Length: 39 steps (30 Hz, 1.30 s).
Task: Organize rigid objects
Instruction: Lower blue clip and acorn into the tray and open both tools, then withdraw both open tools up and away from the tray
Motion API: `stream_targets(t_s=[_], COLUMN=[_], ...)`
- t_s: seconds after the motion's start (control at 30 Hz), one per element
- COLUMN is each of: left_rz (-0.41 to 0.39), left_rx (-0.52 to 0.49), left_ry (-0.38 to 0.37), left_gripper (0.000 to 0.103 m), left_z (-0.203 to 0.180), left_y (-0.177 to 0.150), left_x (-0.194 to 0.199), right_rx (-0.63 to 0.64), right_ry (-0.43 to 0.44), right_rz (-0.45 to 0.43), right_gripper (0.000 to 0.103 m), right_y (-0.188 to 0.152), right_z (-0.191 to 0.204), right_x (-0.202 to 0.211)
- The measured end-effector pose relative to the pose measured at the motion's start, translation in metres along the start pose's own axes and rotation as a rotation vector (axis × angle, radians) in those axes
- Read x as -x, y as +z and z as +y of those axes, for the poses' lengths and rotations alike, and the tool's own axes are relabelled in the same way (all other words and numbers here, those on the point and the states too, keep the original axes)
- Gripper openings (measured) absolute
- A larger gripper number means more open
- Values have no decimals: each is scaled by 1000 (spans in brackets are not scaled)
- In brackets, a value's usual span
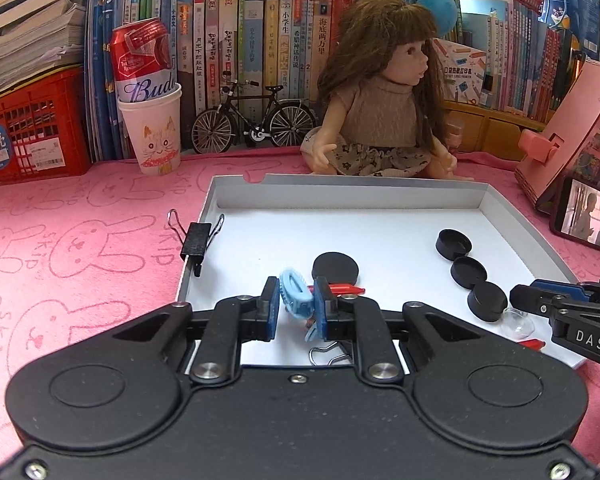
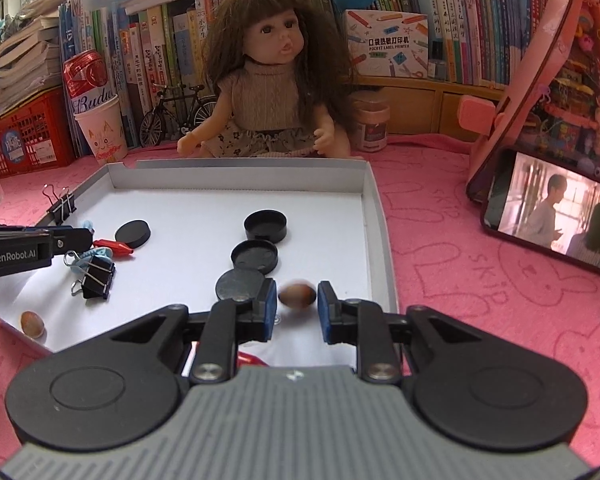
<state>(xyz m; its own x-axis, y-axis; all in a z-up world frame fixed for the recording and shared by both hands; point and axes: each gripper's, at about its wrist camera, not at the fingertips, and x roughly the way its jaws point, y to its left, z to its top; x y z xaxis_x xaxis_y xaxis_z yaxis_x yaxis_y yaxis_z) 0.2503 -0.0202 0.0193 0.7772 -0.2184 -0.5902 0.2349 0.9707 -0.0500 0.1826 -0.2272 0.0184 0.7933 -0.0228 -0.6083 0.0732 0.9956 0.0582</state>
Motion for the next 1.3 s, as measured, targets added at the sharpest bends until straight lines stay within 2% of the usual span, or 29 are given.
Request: stream_targets(t_s=[0.07,0.1,0.13,0.23,0.47,0.73,0.93,1.3], left_rz=[-3,-5,-8,-25,-48,-89,-92,-85], left_rx=[-5,-7,-9,-11,-20,-26,-34,-21], left_ry=[-2,-3,-3,-13,-22,-38,-40,-31], left_gripper=[20,24,30,41,56,78,80,81], left_z=[-2,-2,-3,-5,-11,-17,-22,-22], left_y=[0,0,0,1,2,-2,-9,-22], left_x=[2,3,5,11,27,52,65,78], right_rx=[-3,-5,-7,-4,-3,-4,-1,-17], right_ry=[0,1,4,5,16,23,15,5], right_rz=[-7,-11,-13,-22,-60,-90,-102,-88], right_gripper=[34,38,48,53,69,81,86,88], right_y=[0,0,0,1,5,3,-1,-9], right_z=[0,0,0,1,4,8,11,11], right_x=[1,2,3,7,21,37,48,57])
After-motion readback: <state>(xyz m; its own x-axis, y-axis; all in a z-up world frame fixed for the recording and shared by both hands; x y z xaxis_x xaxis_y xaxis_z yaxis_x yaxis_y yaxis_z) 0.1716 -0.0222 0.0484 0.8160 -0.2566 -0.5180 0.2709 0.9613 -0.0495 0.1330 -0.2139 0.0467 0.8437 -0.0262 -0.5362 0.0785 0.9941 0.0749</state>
